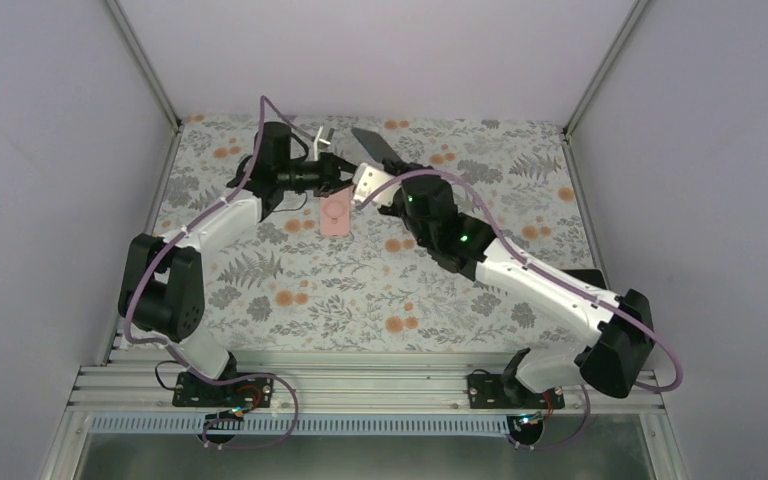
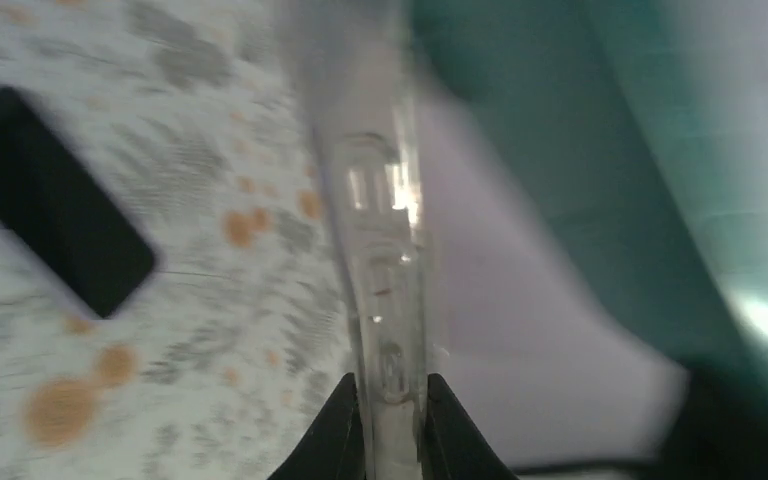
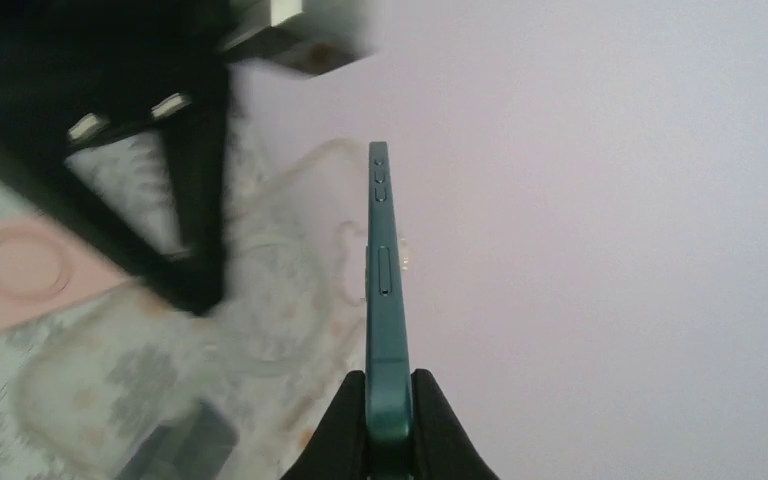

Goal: Take the phone out of the phone case
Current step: Remove the phone case from the phone, then place the phone case at the center of the board.

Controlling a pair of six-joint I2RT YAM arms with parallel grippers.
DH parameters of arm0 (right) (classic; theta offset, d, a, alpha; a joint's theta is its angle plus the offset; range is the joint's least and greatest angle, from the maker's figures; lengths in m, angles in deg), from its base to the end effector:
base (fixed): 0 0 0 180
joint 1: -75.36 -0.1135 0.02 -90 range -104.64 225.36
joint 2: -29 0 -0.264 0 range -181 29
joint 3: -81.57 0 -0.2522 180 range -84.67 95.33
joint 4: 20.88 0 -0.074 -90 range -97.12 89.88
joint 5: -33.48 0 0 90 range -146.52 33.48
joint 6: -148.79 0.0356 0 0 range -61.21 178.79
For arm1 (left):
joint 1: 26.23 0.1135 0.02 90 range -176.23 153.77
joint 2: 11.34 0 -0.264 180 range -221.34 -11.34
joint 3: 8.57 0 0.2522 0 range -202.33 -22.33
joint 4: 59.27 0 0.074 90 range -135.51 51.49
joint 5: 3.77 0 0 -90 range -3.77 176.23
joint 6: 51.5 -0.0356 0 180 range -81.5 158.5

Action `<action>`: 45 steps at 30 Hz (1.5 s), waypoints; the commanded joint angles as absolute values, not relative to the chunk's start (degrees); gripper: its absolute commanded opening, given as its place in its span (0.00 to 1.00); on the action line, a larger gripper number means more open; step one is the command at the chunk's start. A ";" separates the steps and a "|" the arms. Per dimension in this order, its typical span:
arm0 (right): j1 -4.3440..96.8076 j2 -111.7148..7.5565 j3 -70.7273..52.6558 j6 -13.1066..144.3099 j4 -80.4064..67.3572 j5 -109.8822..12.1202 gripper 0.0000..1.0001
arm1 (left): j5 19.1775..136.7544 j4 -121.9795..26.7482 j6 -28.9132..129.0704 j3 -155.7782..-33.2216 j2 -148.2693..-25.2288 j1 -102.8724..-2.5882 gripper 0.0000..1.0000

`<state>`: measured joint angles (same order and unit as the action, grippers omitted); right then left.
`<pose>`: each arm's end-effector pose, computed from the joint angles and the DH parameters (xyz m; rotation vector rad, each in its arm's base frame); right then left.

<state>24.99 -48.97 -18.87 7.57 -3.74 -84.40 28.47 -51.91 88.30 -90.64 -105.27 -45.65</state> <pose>0.2161 0.2348 0.3504 -1.1817 1.4025 -0.4575 0.3415 -0.1523 0.2944 0.2325 2.1378 -1.7168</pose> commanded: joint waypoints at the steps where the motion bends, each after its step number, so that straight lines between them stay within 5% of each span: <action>1: 26.94 -45.67 -10.44 13.86 -9.08 -87.80 0.04 | 37.61 -43.58 80.95 -90.18 -106.39 -42.43 0.02; 12: 29.38 -45.48 -6.91 19.73 -3.96 -83.92 0.04 | 41.18 -38.84 74.02 -91.19 -105.24 -40.38 0.02; 31: 31.92 -43.28 -10.69 24.67 0.23 -78.55 0.04 | 49.10 -4.28 28.76 -105.96 -118.37 -23.22 0.02; 45: 31.96 -43.87 -11.05 25.26 1.45 -76.97 0.04 | 55.33 1.36 26.05 -119.27 -135.69 -21.59 0.02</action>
